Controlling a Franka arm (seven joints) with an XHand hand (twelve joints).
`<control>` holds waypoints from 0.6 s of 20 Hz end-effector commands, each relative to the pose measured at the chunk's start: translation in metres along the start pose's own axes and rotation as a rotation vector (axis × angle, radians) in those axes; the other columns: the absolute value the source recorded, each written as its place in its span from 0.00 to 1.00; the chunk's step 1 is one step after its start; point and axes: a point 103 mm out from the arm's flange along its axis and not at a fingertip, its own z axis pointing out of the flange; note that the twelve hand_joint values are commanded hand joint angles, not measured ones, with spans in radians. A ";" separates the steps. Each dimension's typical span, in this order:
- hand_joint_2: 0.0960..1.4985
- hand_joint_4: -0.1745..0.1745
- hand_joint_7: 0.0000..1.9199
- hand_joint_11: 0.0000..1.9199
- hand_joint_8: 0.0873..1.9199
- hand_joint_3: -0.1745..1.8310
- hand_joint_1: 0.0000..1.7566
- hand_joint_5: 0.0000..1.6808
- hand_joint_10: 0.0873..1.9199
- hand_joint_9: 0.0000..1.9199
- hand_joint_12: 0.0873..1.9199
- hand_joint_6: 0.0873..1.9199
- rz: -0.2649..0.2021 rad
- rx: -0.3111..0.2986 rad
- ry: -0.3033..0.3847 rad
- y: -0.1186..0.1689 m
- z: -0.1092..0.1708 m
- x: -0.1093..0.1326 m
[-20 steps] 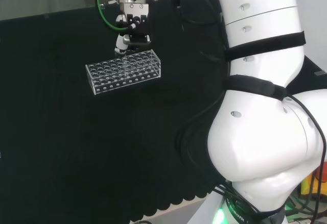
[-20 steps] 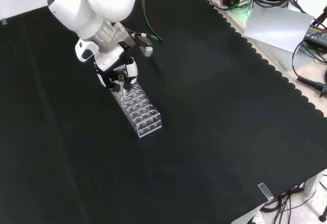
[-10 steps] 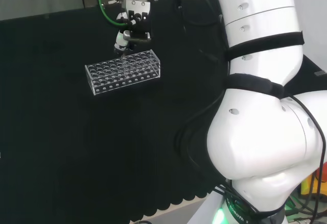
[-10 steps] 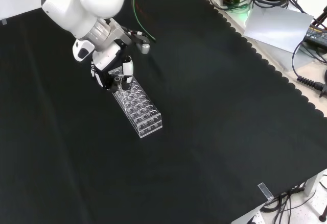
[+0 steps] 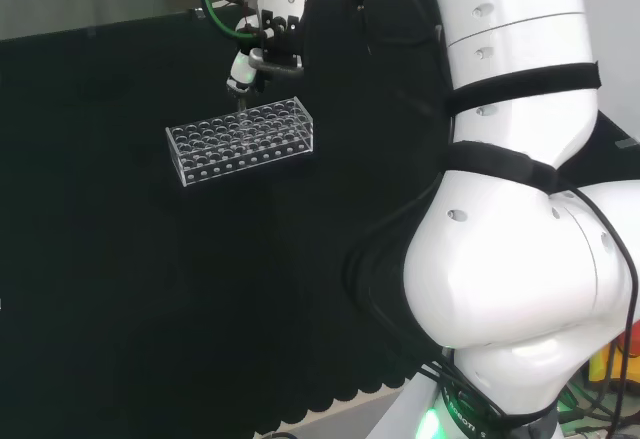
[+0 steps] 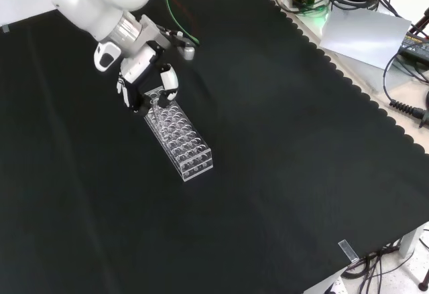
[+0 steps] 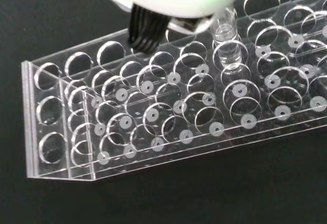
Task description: Put the test tube back in the rack.
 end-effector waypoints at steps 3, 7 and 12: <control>0.32 0.22 0.43 0.22 0.43 0.51 0.65 0.40 0.37 0.49 0.75 0.41 -0.021 -0.052 0.018 -0.024 -0.038 0.002; 0.32 0.23 0.42 0.21 0.43 0.51 0.65 0.39 0.37 0.48 0.76 0.41 -0.029 -0.087 0.010 -0.038 -0.062 0.005; 0.32 0.23 0.41 0.21 0.43 0.51 0.65 0.39 0.38 0.46 0.76 0.40 -0.035 -0.138 0.002 -0.059 -0.094 0.006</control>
